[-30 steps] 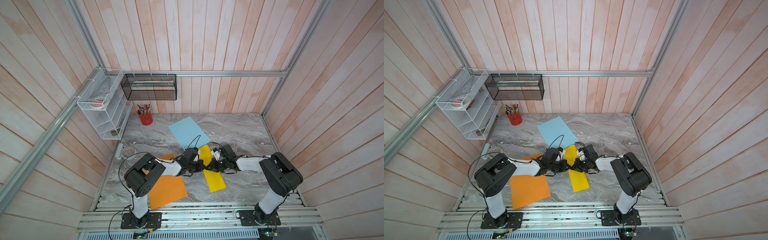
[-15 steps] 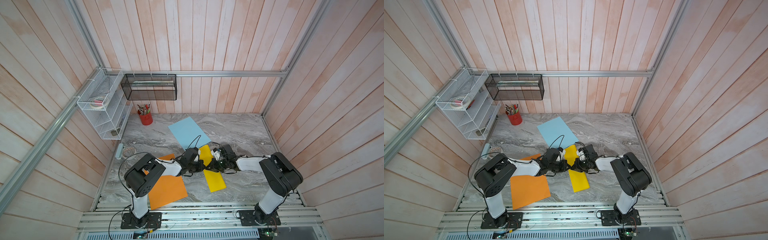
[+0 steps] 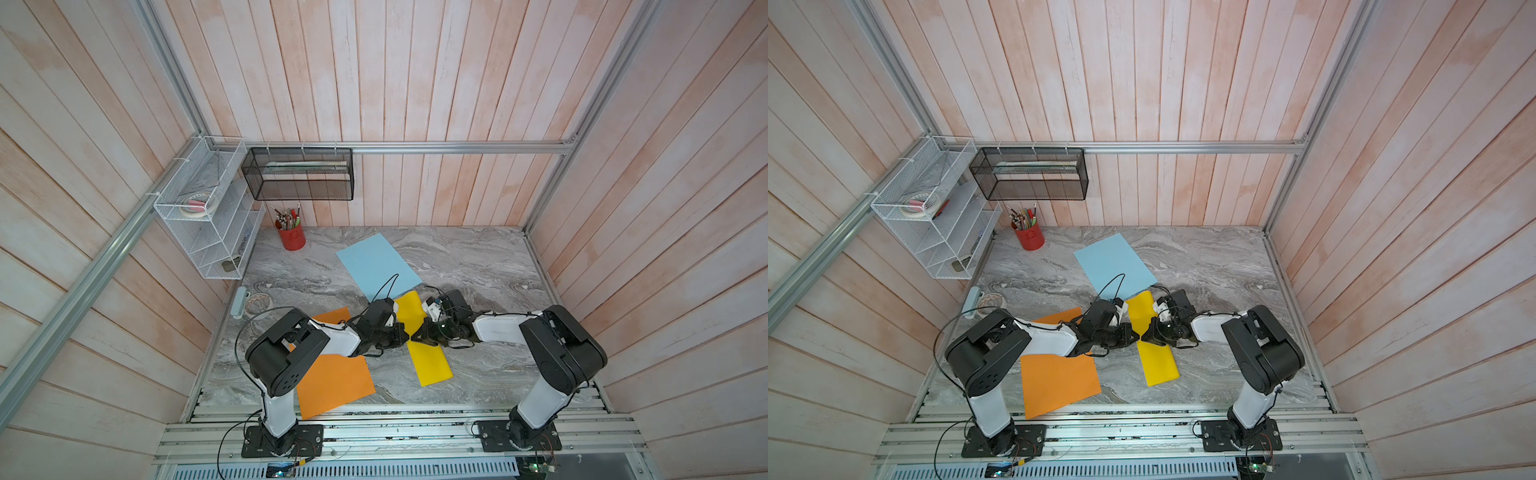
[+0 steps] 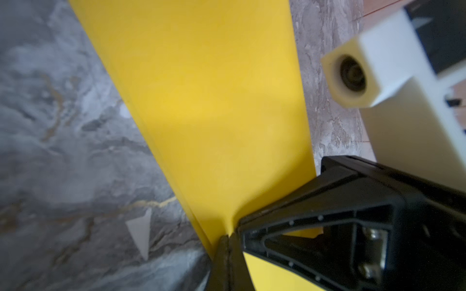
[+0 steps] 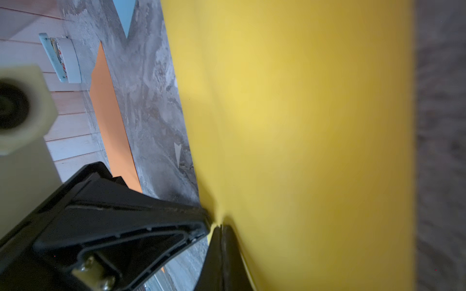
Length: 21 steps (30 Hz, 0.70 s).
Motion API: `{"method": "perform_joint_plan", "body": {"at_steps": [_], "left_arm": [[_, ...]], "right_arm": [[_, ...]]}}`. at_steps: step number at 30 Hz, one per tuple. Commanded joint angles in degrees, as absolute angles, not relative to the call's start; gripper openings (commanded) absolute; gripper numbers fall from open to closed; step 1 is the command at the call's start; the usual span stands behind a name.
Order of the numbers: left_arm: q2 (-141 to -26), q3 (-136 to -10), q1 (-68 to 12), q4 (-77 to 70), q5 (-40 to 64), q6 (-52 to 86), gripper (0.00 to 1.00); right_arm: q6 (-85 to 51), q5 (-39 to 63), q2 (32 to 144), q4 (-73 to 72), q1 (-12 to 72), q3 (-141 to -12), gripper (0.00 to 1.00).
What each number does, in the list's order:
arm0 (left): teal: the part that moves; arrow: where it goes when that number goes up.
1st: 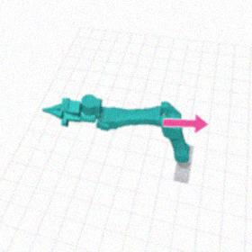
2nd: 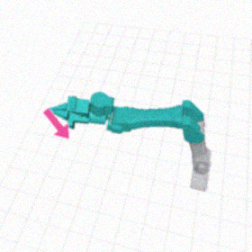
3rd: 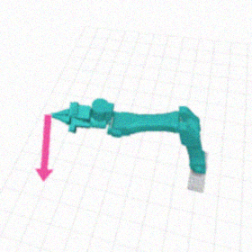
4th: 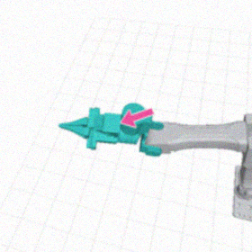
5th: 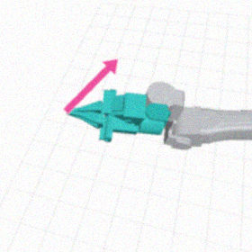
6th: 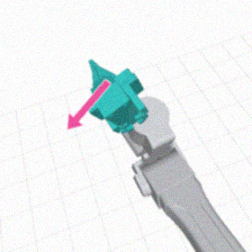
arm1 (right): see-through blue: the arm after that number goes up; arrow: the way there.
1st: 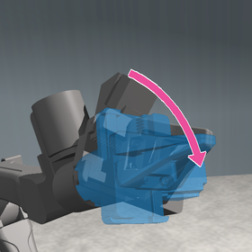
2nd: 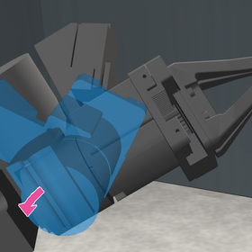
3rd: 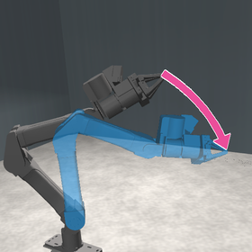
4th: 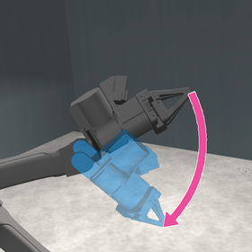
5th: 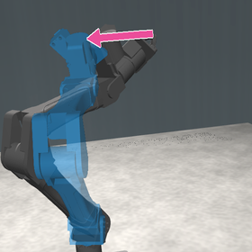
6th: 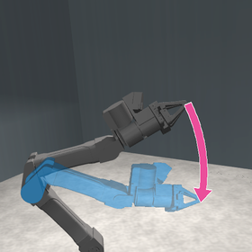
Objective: Fold the rectangular paper in half along the long edge
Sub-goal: Fold the paper at the center of the board.
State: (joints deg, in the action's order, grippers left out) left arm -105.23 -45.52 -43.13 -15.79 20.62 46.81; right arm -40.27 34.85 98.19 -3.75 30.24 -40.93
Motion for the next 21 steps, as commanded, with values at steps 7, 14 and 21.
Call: {"method": "perform_joint_plan", "body": {"at_steps": [7,14,21], "left_arm": [[-105.5,-46.5,-42.9,-13.6,21.2,46.1,0.0],[-106.2,-44.8,-43.0,-12.7,20.8,46.2,0.0],[-106.8,-44.6,-43.2,-12.6,20.7,46.2,0.0]], "right_arm": [[-39.6,34.0,98.2,-1.1,30.4,-39.2,0.0],[-39.1,37.4,95.4,-0.1,28.4,-43.1,0.0],[-36.7,41.9,94.7,0.8,22.4,-46.3,0.0]]}}
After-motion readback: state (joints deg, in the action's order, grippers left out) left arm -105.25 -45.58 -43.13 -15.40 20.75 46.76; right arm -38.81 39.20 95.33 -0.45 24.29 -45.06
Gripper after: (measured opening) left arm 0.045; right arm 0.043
